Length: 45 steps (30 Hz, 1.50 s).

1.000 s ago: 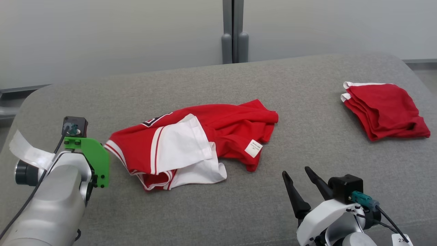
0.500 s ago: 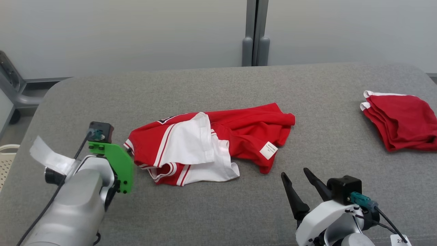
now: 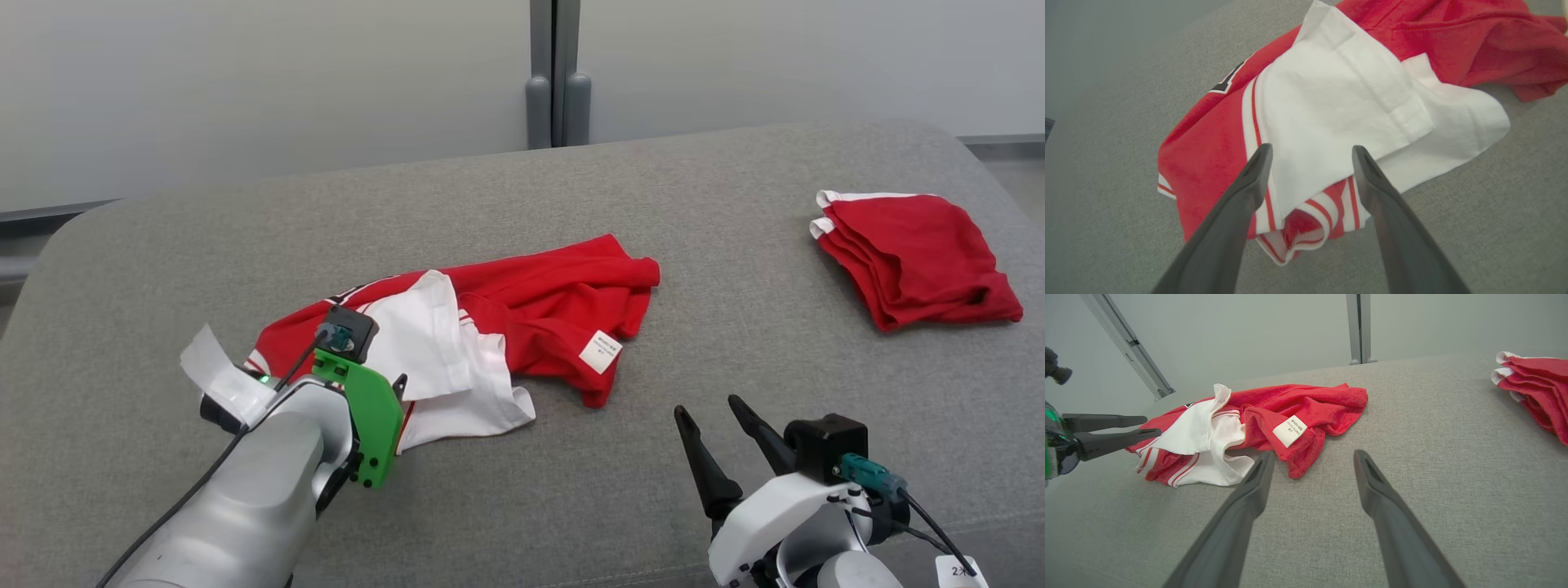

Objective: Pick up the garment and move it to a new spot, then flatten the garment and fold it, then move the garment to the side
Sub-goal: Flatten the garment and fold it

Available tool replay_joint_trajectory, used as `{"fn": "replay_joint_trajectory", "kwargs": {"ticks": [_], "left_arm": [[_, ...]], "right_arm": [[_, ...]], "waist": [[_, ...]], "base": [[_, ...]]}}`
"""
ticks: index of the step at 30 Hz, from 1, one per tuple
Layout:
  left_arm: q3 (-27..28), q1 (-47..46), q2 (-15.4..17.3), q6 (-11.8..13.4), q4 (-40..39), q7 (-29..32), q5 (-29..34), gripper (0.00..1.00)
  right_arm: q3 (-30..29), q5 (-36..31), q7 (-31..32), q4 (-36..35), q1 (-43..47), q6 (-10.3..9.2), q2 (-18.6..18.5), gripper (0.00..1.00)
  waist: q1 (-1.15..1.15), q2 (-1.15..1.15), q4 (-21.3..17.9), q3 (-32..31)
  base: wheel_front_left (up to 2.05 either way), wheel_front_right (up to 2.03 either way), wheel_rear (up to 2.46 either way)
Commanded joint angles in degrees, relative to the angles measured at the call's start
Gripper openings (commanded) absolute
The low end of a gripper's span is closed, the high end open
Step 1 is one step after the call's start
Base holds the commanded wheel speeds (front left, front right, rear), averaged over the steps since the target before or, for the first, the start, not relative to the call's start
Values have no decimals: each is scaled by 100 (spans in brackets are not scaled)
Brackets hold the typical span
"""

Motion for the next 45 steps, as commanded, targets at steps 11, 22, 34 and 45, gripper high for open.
{"fn": "replay_joint_trajectory", "kwargs": {"ticks": [11,22,34,45], "left_arm": [[-355,166,-135,-63,-132,114,245,100],[-572,76,-162,385,-31,-39,490,100],[-517,182,-151,617,151,-314,402,0],[-17,328,-53,621,0,-917,-110,0]], "right_arm": [[11,41,-82,19,-106,-4,-17,100],[5,13,-106,19,-197,-4,-16,100],[5,-33,-95,57,-229,-4,-16,100],[-23,-46,-81,56,-70,-4,-16,100]], "waist": [[0,0,-382,177],[0,0,-574,343],[0,0,-724,355],[0,0,-591,213]], "base": [[0,0,0],[0,0,0],[0,0,0],[0,0,0]]}}
